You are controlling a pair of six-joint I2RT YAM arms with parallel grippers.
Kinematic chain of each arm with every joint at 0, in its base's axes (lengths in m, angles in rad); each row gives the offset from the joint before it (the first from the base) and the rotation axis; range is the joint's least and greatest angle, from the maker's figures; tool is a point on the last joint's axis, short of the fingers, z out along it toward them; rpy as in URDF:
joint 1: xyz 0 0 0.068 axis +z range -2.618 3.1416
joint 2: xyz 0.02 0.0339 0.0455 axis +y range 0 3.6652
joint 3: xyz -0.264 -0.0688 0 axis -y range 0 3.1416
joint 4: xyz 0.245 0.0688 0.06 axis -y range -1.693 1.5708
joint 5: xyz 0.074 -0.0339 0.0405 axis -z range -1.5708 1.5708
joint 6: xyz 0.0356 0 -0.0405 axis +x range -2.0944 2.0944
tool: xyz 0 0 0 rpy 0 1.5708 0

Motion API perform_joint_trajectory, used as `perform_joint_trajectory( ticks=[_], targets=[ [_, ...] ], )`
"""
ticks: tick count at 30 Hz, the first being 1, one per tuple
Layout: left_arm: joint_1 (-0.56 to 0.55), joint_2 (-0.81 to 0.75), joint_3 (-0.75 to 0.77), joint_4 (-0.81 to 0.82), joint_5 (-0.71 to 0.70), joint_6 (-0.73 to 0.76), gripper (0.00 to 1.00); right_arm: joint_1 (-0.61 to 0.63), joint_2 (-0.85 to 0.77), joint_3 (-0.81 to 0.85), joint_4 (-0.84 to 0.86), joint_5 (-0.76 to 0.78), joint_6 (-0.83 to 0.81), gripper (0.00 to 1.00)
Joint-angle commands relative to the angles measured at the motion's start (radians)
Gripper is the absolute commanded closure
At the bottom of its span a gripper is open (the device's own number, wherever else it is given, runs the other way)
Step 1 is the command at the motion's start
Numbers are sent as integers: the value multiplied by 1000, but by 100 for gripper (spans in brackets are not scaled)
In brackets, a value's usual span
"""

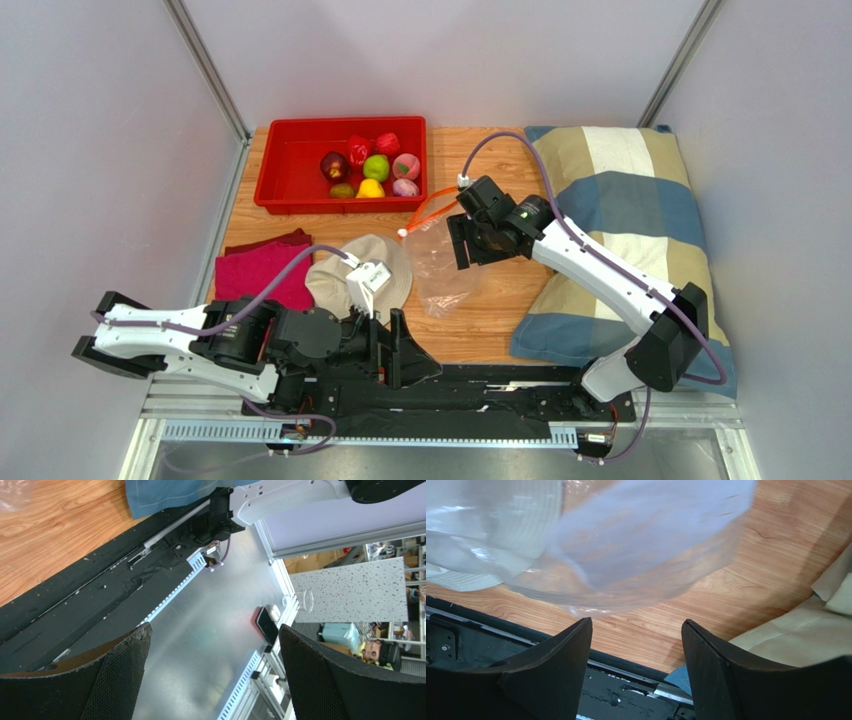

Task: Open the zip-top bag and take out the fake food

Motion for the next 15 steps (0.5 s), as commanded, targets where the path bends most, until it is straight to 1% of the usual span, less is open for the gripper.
perform_joint_trajectory(
  ticks=[1, 5, 7, 11, 13, 14, 15],
  targets=[
    [-12, 25, 4, -26, -29, -24, 1, -6, -45, 2, 29, 53, 11, 29],
    [-12, 36, 11, -52, -46, -35, 1, -7, -28, 65, -28, 7, 43, 27],
    [-12, 38, 9, -85, -58, -52, 1, -6, -62, 37, -39, -10, 75, 25],
    [-12, 21, 6, -141, -113, -87, 1, -6, -202, -85, -11, -56, 127, 22],
    [-13, 9, 9, -197, -144, -134, 1, -4, -293, -176, 33, -122, 135, 22],
    [-12, -8, 9, -204, -166, -136, 1, 6, -318, -203, 105, -180, 141, 22],
    [-13, -17, 9, -217, -175, -134, 1, 17, -350, -242, 131, -225, 153, 22]
  ],
)
